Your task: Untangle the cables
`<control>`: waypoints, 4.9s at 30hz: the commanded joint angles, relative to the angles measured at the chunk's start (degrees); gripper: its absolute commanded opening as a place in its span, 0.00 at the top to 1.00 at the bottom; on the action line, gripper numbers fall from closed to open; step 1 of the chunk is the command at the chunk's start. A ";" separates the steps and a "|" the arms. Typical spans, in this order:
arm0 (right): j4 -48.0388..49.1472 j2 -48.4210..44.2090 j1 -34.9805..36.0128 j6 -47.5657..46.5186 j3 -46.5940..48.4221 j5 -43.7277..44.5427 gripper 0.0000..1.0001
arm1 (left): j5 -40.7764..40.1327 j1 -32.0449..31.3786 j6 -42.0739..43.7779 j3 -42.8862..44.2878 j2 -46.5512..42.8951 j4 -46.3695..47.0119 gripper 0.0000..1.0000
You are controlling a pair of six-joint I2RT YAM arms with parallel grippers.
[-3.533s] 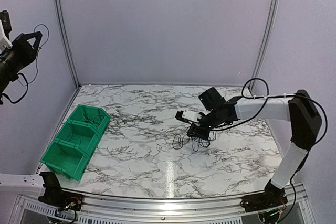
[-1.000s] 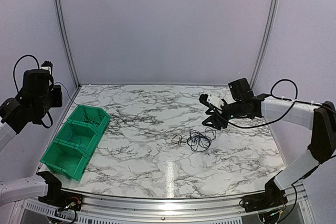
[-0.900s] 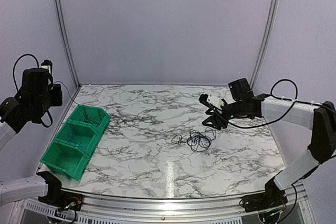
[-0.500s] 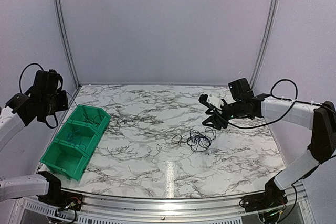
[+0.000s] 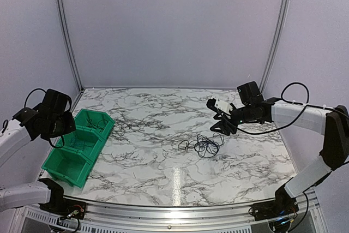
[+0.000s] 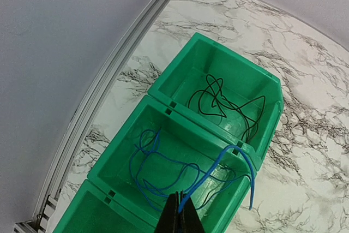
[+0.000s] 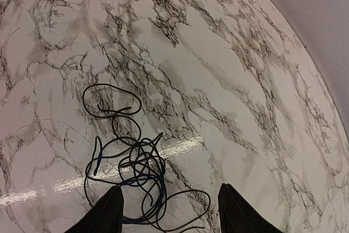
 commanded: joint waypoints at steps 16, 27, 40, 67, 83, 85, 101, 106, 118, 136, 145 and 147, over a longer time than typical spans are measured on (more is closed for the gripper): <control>-2.66 0.88 -0.21 -1.63 0.83 -2.32 0.40 | -5.83 2.39 -16.53 -3.73 27.13 2.08 1.00; -3.27 0.71 0.05 -2.04 0.99 -2.40 0.40 | -0.84 3.89 -13.00 -3.49 18.93 2.98 0.63; -3.31 1.34 0.14 -1.84 1.08 -3.11 0.39 | 7.72 3.55 -5.38 2.81 5.26 -3.15 0.01; -6.90 8.78 -0.21 3.20 7.42 2.41 0.38 | 35.27 -25.17 -28.04 27.84 21.85 46.81 0.01; -6.98 5.58 -0.21 3.82 8.03 1.02 0.36 | 28.23 -25.57 1.31 11.14 17.27 57.15 0.01; -5.74 3.17 -0.26 4.16 7.01 1.02 0.36 | 27.15 -25.49 6.01 11.86 19.62 50.78 0.01; -8.81 -6.11 1.42 0.64 -0.10 -4.37 0.43 | -12.77 -16.69 14.63 9.49 25.24 41.29 0.01; -10.53 -0.86 7.77 0.18 3.89 0.57 0.51 | 9.26 -16.04 19.19 8.72 24.71 42.10 0.27; -17.78 16.97 10.23 2.90 14.88 1.19 0.50 | 19.99 -16.13 16.53 11.08 28.38 37.44 0.28; -23.28 10.70 10.18 2.57 20.10 -7.61 1.00 | 36.66 -20.36 23.25 4.53 22.38 49.98 0.37; -25.24 3.07 10.18 5.23 23.79 -12.53 1.00 | 36.16 -32.43 19.59 0.44 17.86 64.26 0.35; -24.56 2.36 10.18 5.53 23.78 -13.59 1.00 | 32.74 -36.00 18.66 -0.29 19.60 68.56 0.32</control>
